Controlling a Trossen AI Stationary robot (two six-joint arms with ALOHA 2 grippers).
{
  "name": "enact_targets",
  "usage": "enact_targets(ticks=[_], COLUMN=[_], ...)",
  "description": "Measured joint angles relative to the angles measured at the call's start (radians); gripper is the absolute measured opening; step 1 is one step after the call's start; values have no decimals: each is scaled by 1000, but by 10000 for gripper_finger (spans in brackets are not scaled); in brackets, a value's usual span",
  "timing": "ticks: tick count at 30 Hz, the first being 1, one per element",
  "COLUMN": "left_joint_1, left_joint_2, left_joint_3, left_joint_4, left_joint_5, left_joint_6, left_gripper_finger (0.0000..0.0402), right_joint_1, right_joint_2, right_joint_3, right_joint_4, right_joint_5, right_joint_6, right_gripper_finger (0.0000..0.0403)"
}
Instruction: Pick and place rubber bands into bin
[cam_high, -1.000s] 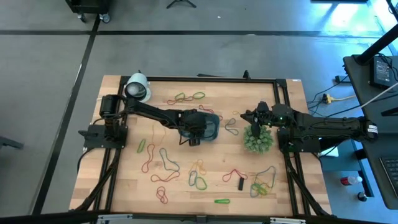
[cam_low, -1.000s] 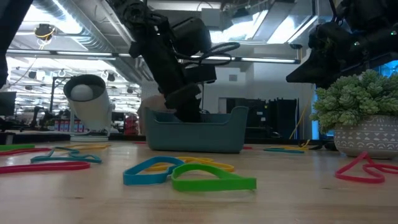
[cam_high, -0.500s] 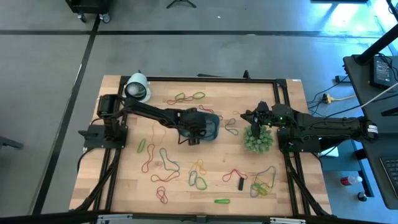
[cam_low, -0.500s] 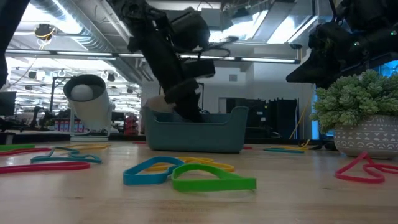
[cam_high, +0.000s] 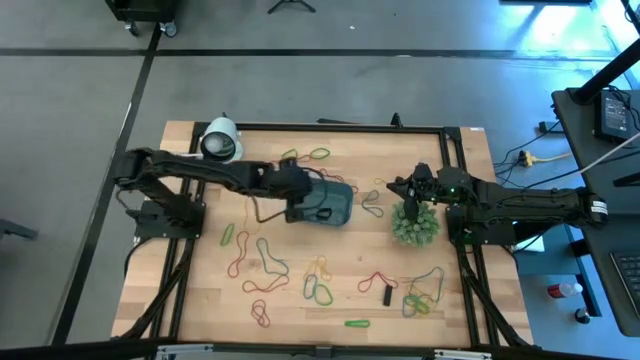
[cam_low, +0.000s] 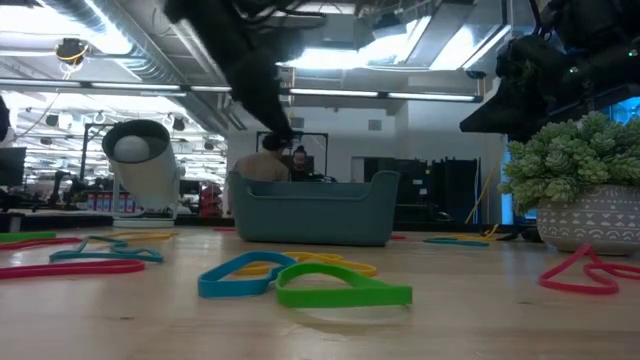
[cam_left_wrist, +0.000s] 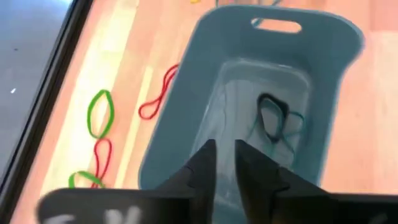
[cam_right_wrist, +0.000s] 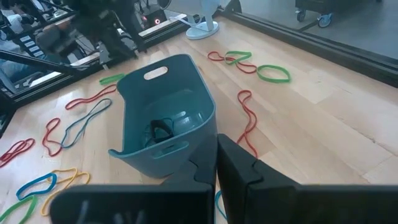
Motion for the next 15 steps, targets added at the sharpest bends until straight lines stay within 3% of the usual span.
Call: enact_targets(ticks=[4,15], left_joint_1=[0,-1], left_joint_2=[-140,-597], left_joint_3=[-167,-625], left_joint_4=[82,380], left_joint_5=[13,31], left_joint_6=[-18,-95], left_gripper_finger=[6,1], right_joint_1=[0,0], right_joint_2=[0,5], right_joint_3=[0,20], right_joint_4=[2,123], right_joint_5=[0,16], right_joint_6=[0,-39], right_gripper_finger=[15,15])
